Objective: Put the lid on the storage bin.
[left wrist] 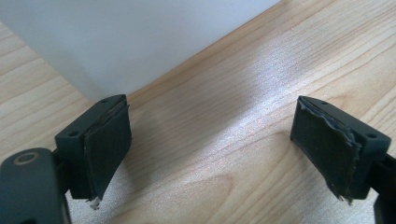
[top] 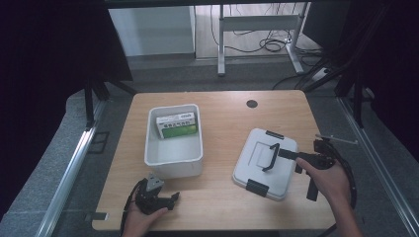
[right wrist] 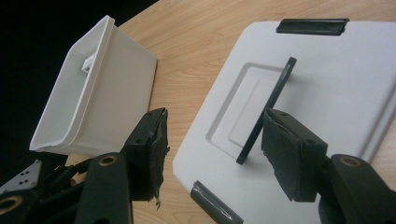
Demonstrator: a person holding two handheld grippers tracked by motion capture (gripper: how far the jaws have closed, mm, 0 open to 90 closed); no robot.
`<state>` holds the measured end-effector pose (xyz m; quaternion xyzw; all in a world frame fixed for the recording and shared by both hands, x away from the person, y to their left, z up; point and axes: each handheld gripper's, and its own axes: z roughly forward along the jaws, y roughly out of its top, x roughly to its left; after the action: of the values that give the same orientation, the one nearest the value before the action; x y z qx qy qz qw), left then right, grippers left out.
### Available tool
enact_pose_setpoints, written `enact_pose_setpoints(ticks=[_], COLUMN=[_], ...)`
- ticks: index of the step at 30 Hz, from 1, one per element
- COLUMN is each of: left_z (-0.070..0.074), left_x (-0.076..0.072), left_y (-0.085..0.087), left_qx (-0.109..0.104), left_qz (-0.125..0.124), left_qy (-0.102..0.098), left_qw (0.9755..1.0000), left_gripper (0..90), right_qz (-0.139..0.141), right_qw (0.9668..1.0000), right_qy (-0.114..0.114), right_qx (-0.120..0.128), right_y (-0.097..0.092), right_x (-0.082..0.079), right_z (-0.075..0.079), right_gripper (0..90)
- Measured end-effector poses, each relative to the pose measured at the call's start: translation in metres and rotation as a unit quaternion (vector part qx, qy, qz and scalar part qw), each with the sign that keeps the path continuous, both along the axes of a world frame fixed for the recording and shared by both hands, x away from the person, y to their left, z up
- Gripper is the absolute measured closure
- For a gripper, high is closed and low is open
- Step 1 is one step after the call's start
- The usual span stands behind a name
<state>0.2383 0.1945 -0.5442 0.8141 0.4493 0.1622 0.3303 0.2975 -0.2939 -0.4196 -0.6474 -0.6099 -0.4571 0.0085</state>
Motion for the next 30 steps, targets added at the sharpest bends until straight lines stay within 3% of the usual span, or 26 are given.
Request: enact_pose_setpoints(ticks=[8, 24, 30], left_z=[0.000, 0.000, 0.000], left_x=[0.000, 0.000, 0.000], left_y=[0.000, 0.001, 0.001], left_qx=[0.000, 0.000, 0.000], left_qz=[0.000, -0.002, -0.002], left_qy=[0.000, 0.000, 0.000], left_qw=[1.0000, 1.0000, 1.0000], left_gripper=[12.3, 12.3, 12.3], right_qz=[-0.001, -0.005, -0.007], right_qw=[0.9999, 0.9985, 0.9966], right_qy=[0.001, 0.033, 0.058], right_qx=[-0.016, -0.043, -0.058], right_y=[0.012, 0.020, 0.022], right_x=[0.019, 0.042, 0.051], right_z=[0.008, 0.008, 0.006], right_gripper=[41.3, 41.3, 41.6])
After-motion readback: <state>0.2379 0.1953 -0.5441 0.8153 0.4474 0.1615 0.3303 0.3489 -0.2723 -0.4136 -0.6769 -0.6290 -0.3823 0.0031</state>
